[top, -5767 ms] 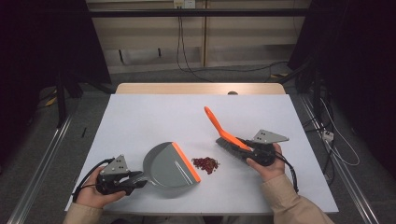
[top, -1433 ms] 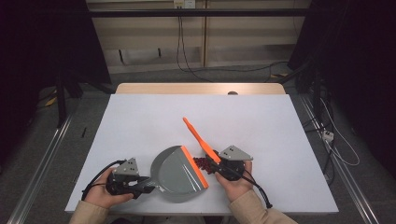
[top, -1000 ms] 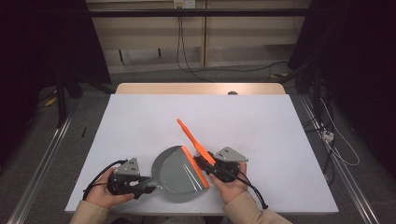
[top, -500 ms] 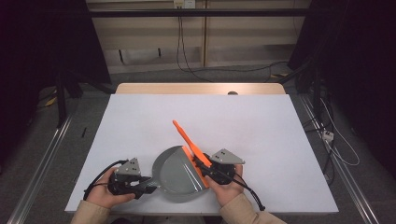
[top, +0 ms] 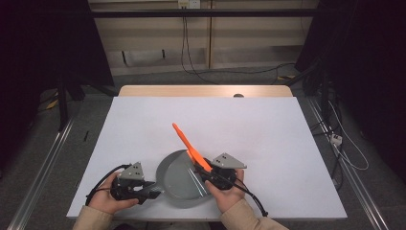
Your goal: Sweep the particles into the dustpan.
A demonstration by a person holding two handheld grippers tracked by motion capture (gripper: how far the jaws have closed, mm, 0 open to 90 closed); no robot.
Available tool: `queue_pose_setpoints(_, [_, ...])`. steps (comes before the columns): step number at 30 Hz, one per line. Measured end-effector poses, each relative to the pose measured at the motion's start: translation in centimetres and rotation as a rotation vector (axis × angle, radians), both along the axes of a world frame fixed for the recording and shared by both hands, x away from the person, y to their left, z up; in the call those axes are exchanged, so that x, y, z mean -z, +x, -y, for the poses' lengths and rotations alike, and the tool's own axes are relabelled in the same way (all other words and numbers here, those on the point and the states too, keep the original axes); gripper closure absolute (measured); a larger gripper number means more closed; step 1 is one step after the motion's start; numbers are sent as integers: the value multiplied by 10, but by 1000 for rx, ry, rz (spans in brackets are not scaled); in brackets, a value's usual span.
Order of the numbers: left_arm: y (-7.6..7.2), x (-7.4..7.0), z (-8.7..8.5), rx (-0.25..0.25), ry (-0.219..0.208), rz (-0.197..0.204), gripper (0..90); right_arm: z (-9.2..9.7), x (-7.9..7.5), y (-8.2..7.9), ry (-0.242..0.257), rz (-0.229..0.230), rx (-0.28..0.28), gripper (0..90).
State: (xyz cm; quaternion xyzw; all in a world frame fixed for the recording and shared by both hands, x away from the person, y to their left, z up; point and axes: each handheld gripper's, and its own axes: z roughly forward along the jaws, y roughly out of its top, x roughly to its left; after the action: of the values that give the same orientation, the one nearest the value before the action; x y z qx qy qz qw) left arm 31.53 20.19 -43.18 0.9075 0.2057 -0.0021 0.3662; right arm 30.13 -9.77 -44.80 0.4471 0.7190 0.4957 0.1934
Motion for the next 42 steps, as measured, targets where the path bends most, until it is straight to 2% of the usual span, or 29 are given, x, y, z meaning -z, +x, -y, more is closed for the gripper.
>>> queue_pose_setpoints(3, [0,0,0,0,-2,0,623,-4,0,1,-17,13,-6,693])
queue_pose_setpoints(9, [0,0,0,-7,5,4,624,-7,-2,2,-8,20,-1,695])
queue_pose_setpoints(11, [0,0,0,-7,5,5,623,-12,-4,1,23,21,-22,697])
queue_pose_setpoints(16, [0,1,-1,4,-1,-1,623,-34,-9,0,14,22,-91,706])
queue_pose_setpoints(21, [0,1,-2,-5,7,10,623,-38,-12,5,45,23,-113,709])
queue_pose_setpoints(25, [1,1,-2,7,2,-1,624,-29,-21,9,62,54,-108,709])
queue_pose_setpoints(27, [0,1,-2,1,-3,-3,624,-22,-26,12,88,48,-99,709])
queue_pose_setpoints(28, [0,1,-2,-10,1,7,624,-19,-28,14,83,57,-96,709])
queue_pose_setpoints(33, [0,1,-2,-12,1,6,624,0,-32,23,85,68,-69,709])
queue_pose_setpoints(34, [0,2,-2,-7,-10,0,624,4,-32,24,83,74,-65,709])
queue_pose_setpoints(37, [0,2,-2,-9,-10,-2,624,16,-29,30,60,74,-40,709])
queue_pose_setpoints(41, [0,1,-2,-15,0,2,624,29,-19,35,-11,78,-15,709])
queue_pose_setpoints(42, [0,1,-2,-14,0,1,624,32,-17,38,-15,73,-8,710])
